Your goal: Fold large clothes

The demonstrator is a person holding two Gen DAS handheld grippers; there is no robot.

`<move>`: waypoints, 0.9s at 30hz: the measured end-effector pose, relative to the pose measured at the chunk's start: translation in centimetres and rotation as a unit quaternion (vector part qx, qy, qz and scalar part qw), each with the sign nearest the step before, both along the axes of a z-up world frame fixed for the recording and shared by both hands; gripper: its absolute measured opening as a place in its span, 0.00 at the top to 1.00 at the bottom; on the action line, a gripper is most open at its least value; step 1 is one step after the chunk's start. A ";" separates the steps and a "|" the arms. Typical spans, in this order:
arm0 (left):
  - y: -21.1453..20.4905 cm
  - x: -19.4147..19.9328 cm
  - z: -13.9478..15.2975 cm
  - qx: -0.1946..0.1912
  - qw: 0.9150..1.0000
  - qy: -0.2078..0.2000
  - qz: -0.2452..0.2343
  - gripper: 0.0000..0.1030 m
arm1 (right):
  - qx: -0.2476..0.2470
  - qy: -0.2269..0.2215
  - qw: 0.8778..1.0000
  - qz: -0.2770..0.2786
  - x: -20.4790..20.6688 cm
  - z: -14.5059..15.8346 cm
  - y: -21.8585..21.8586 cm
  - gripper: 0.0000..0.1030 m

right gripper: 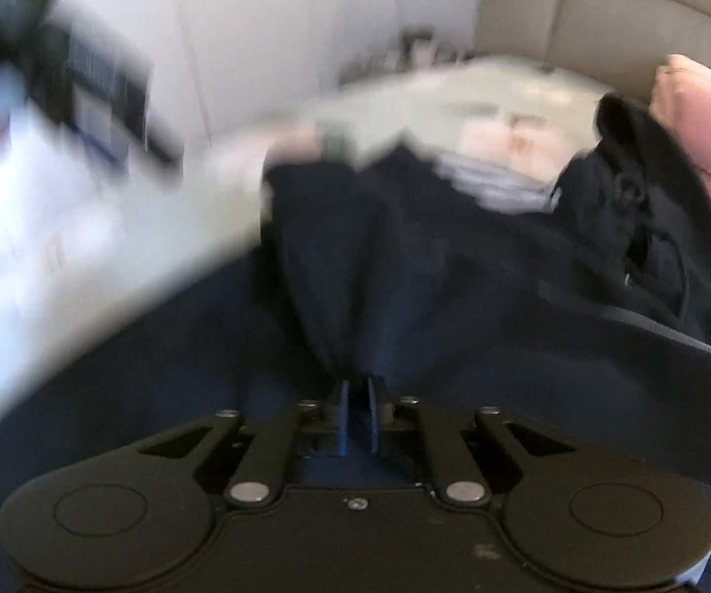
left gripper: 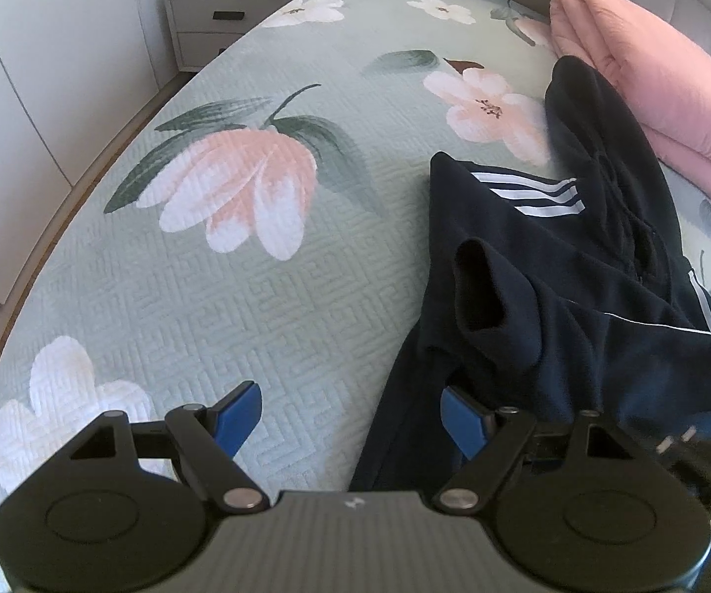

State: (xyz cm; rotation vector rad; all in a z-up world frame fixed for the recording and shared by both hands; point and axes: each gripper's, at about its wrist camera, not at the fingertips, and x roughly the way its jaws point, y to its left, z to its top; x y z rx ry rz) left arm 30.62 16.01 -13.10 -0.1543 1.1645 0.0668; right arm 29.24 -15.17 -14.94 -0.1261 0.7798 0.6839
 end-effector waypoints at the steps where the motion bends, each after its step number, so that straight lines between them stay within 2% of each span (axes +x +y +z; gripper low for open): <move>1: 0.0 0.0 0.0 0.000 1.000 0.000 0.001 0.21 | 0.030 -0.005 1.000 -0.007 0.4 0.9 -0.3 0.47; 3: 0.2 0.1 0.0 0.003 1.000 -0.001 0.007 0.21 | 0.072 -0.022 0.997 -0.025 1.8 2.5 0.0 0.14; 5: 0.3 0.2 -0.1 0.004 1.000 -0.001 0.010 0.21 | 0.085 -0.038 0.995 -0.046 3.3 3.1 1.2 0.16; 7: 0.4 0.2 -0.2 0.006 1.000 0.000 0.010 0.21 | 0.049 -0.012 0.996 -0.071 5.6 1.6 3.2 0.16; 9: 0.4 0.2 -0.4 0.007 1.000 0.001 0.006 0.21 | 0.025 0.077 0.995 -0.055 7.9 -2.1 5.6 0.15; 10: 0.4 0.2 -0.4 0.007 1.000 0.002 0.004 0.21 | 0.019 0.122 0.992 -0.029 8.4 -3.8 6.7 0.00; 11: 0.5 0.1 -0.4 0.008 1.000 0.001 0.003 0.21 | 0.013 0.099 0.995 -0.003 7.8 -3.8 7.3 0.00; 12: 0.6 0.1 -0.4 0.009 1.000 0.000 0.005 0.21 | -0.004 0.085 0.996 0.023 7.5 -3.2 7.8 0.05; 13: 0.6 0.1 -0.4 0.009 1.000 0.000 0.008 0.21 | -0.012 0.082 0.996 0.032 7.8 -2.4 7.6 0.07; 16: 0.8 0.3 -0.1 -0.001 1.000 -0.004 0.017 0.21 | 0.040 0.059 0.997 0.017 10.1 1.5 4.2 0.04; 18: 0.4 0.4 0.1 0.000 1.000 -0.015 0.015 0.21 | 0.064 0.039 0.997 -0.023 13.0 3.9 1.0 0.03; 21: -0.8 0.8 -0.1 0.051 0.998 -0.030 0.005 0.20 | 0.048 0.012 0.993 -0.108 18.9 5.3 -3.4 0.03; 23: -1.7 1.1 -0.7 0.076 0.997 -0.027 -0.006 0.20 | 0.034 0.011 0.985 -0.169 22.7 5.0 -6.1 0.03; 27: -2.1 2.0 -2.5 0.059 0.998 -0.006 -0.011 0.20 | -0.020 0.009 0.970 -0.243 28.8 2.7 -9.0 0.03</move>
